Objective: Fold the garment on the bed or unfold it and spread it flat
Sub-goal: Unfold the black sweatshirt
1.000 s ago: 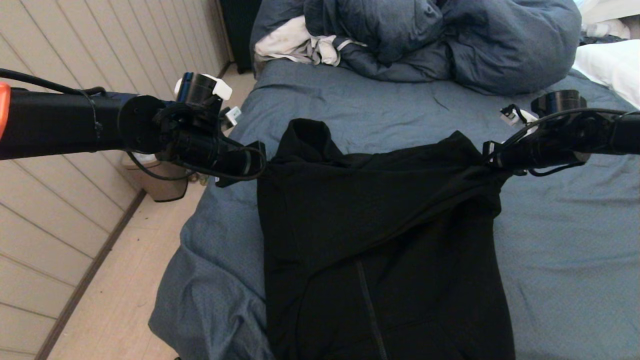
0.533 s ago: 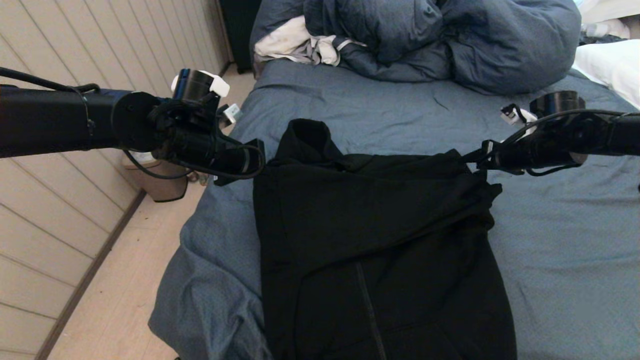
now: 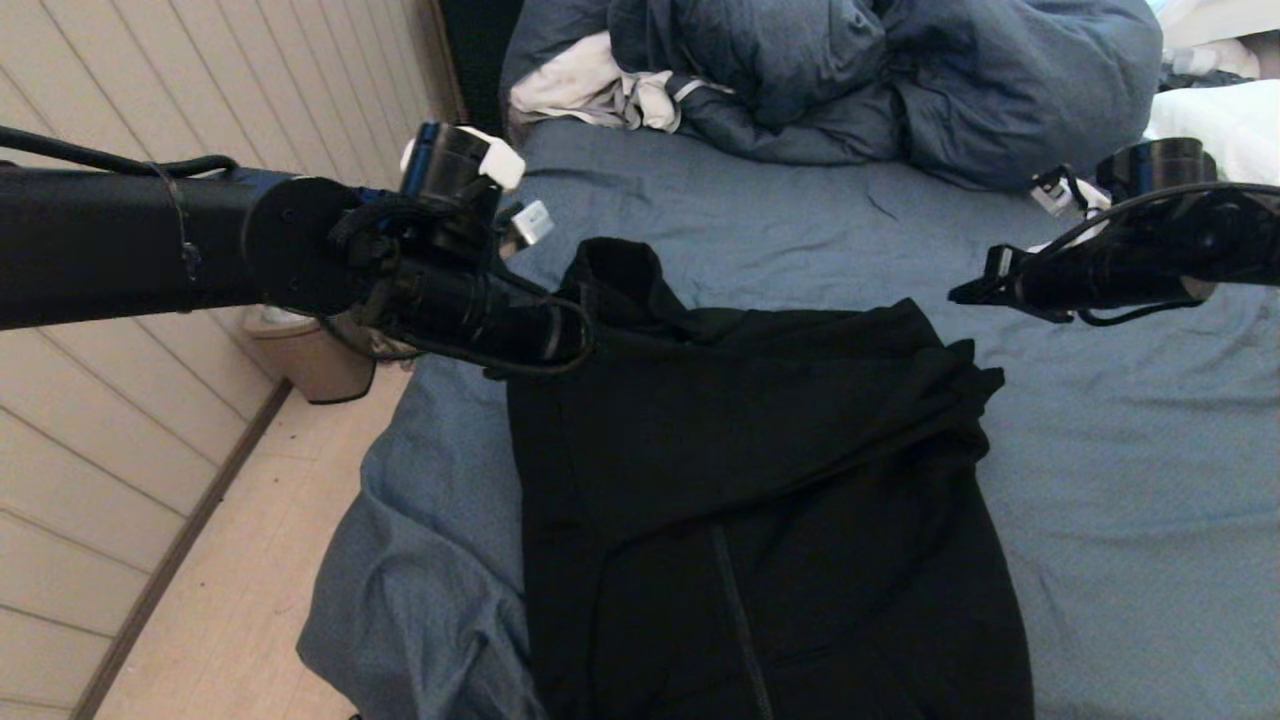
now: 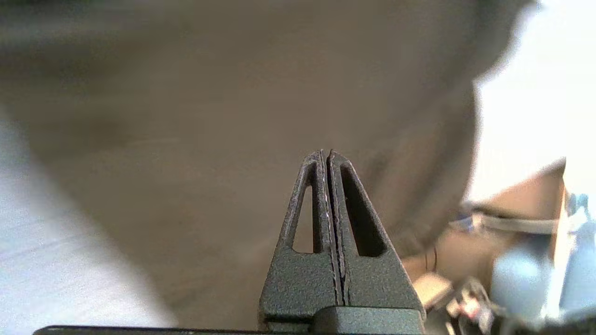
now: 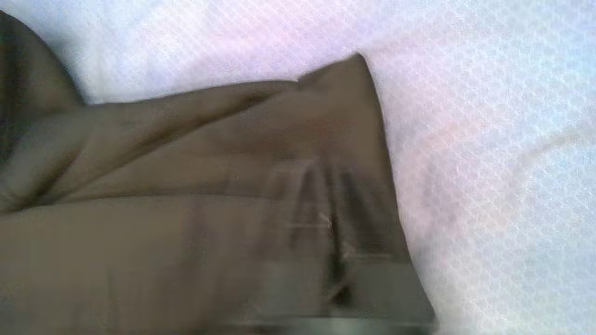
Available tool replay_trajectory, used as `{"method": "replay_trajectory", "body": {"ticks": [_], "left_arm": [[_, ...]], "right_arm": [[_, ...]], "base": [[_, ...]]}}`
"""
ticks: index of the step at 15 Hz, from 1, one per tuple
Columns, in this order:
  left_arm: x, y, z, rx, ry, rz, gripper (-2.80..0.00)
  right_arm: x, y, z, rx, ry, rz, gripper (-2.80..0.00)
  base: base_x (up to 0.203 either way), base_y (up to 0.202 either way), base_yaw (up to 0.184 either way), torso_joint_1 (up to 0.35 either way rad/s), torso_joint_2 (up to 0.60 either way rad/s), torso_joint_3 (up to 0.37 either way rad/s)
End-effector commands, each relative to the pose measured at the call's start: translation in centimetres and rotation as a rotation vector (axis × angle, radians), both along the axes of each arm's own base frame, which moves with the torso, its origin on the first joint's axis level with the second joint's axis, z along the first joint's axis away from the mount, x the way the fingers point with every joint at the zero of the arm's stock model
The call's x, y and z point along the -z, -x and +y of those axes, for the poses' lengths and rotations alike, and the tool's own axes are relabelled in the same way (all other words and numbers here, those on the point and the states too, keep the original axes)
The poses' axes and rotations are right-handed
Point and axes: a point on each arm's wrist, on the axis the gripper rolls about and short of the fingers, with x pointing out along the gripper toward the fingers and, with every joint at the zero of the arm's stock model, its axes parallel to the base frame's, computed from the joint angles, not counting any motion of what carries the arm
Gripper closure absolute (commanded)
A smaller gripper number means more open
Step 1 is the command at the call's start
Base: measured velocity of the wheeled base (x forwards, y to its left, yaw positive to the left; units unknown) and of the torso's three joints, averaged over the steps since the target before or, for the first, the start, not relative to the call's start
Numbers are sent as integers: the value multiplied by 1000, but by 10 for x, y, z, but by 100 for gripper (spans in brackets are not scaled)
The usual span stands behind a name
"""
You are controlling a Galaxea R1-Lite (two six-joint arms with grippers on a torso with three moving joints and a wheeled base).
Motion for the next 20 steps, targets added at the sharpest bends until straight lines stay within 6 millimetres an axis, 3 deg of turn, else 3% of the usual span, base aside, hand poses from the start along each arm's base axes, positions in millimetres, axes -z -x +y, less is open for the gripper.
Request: {"method": "replay_trajectory", "body": {"ticks": [1, 4, 6, 9, 10, 11, 14, 16, 20], "left_arm": [[9, 9, -38, 80, -9, 2, 0], [33, 17, -87, 177, -66, -51, 0], [55, 14, -113, 221, -77, -78, 0], [65, 17, -125, 234, -86, -81, 0], [64, 17, -125, 232, -82, -82, 0], [64, 17, -125, 232, -80, -83, 0], [68, 19, -124, 232, -94, -67, 0], [69, 18, -124, 231, -99, -66, 0], [65, 21, -124, 225, -103, -75, 0]], "right_arm": [[-6, 5, 1, -1, 2, -11, 0], [-3, 5, 5, -12, -1, 3, 0], [6, 5, 20, -47, -9, 61, 0], [1, 21, 27, -68, 27, 188, 0], [-6, 31, 29, -60, 69, 220, -166], [-13, 38, 32, -53, 106, 215, -280], [-25, 60, 32, -103, 184, 243, -280], [-21, 74, 34, -198, 263, 317, -280], [9, 52, 31, -229, 274, 391, -280]], "base": [[0, 0, 0, 0, 0, 0], [0, 0, 0, 0, 0, 0], [0, 0, 0, 0, 0, 0], [0, 0, 0, 0, 0, 0], [0, 0, 0, 0, 0, 0], [0, 0, 0, 0, 0, 0], [0, 0, 0, 0, 0, 0], [0, 0, 0, 0, 0, 0], [0, 0, 0, 0, 0, 0]]}}
